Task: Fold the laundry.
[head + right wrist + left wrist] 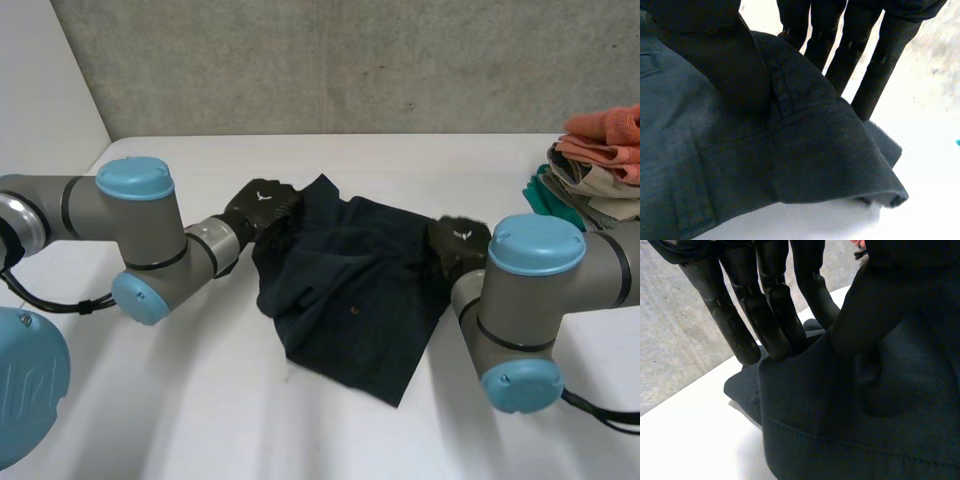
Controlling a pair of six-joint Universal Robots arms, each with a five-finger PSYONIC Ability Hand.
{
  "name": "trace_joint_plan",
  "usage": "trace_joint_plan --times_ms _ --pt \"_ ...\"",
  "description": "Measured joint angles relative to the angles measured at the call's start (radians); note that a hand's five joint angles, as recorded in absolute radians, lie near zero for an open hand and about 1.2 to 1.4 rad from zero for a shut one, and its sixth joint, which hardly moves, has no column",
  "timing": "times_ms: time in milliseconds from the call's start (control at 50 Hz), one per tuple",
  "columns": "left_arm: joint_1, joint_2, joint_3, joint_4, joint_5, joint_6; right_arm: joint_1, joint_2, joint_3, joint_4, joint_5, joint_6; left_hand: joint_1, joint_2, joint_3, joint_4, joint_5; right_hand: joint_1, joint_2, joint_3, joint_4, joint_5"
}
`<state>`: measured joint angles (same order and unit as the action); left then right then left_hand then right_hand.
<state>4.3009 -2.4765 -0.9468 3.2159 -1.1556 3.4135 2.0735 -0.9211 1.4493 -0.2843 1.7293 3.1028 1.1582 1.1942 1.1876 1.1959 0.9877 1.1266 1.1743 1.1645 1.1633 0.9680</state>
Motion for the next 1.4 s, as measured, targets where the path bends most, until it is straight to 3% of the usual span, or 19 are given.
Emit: trace_joint_plan --times_ms 100,200,260,420,600,740,900,980,1040,1160,1240,1320,1400 --pt "-0.003 0.055 -0.009 0.001 -0.081 0.000 -0.011 -0.058 0.000 -0.049 -0.015 -0.028 0.000 0.000 0.001 0.003 0.000 0.000 0.006 0.020 0.026 0.001" --pt "-0.006 0.232 -0.051 -0.001 -0.208 -0.004 -0.026 -0.235 0.010 -0.033 -0.090 -0.097 0.000 0.002 0.002 0.003 0.000 0.000 0.006 0.020 0.033 0.001" --pt "-0.007 0.325 -0.084 -0.003 -0.237 -0.006 -0.043 -0.300 0.001 0.001 -0.133 -0.133 0.000 0.002 0.002 0.003 0.000 0.000 0.006 0.020 0.033 0.001" --pt "-0.029 0.696 -0.254 -0.025 -0.271 -0.010 -0.148 -0.504 -0.124 0.227 -0.295 -0.227 0.000 0.003 0.004 0.004 0.000 0.000 0.006 0.023 0.033 0.011" --pt "-0.045 0.966 -0.413 -0.075 -0.359 -0.008 -0.193 -0.568 -0.322 0.485 -0.404 -0.234 0.000 0.003 0.004 0.004 0.000 0.000 0.006 0.026 0.033 0.012" --pt "-0.049 0.967 -0.495 -0.081 -0.401 -0.004 -0.240 -0.502 -0.382 0.616 -0.470 -0.239 0.000 0.003 0.004 0.004 0.000 0.000 0.006 0.026 0.034 0.011" --pt "-0.048 0.721 -0.475 -0.063 -0.401 0.004 -0.224 -0.330 -0.365 0.660 -0.467 -0.318 0.000 0.003 0.004 0.004 0.000 0.000 0.006 0.026 0.034 0.011" --pt "-0.032 0.556 -0.371 -0.010 -0.398 0.000 -0.195 -0.225 -0.371 0.586 -0.421 -0.344 0.000 0.004 0.005 0.004 0.000 0.000 0.006 0.026 0.034 0.011" --pt "-0.013 0.461 -0.246 0.084 -0.394 -0.005 -0.166 -0.166 -0.397 0.420 -0.349 -0.322 0.000 0.005 0.007 0.004 0.000 0.000 0.006 0.028 0.034 0.012" --pt "0.010 0.425 -0.048 0.366 -0.363 -0.024 -0.120 -0.169 -0.451 -0.013 -0.219 -0.248 0.000 0.006 0.007 0.004 0.015 0.000 0.006 0.030 0.035 0.012" --pt "0.018 0.467 0.015 0.528 -0.343 -0.048 -0.109 -0.216 -0.470 -0.216 -0.181 -0.225 0.000 0.006 0.007 0.004 0.015 0.000 0.006 0.030 0.035 0.012" --pt "0.024 0.531 0.021 0.578 -0.336 -0.068 -0.103 -0.254 -0.475 -0.271 -0.175 -0.220 0.000 0.006 0.007 0.004 0.015 0.000 0.006 0.030 0.035 0.033" --pt "0.023 0.603 -0.045 0.524 -0.337 -0.081 -0.100 -0.296 -0.456 -0.208 -0.189 -0.222 0.000 0.006 0.007 0.004 0.015 0.000 0.006 0.030 0.035 0.035"
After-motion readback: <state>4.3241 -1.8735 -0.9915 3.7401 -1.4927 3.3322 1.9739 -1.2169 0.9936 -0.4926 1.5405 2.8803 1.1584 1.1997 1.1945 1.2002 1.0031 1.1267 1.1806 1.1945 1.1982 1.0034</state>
